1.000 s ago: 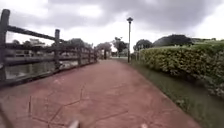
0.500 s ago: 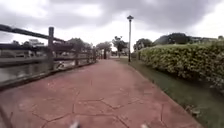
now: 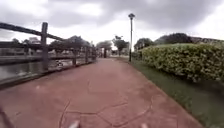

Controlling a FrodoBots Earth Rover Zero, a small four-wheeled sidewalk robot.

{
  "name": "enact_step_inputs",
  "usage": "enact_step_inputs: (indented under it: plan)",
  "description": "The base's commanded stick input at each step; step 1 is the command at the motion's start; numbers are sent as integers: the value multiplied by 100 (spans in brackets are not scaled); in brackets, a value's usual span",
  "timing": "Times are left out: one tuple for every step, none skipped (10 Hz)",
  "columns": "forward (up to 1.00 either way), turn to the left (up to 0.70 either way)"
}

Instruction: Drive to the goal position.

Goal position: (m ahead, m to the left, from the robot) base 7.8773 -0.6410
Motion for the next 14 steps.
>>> enact_step_inputs:
  plan:
    - [70,0]
    - [70,0]
    - [70,0]
    - [70,0]
    - [70,0]
    - [70,0]
    - [70,0]
    - [70,0]
    - [70,0]
    - [70,0]
    - [70,0]
    - [70,0]
    - [70,0]
    - [70,0]
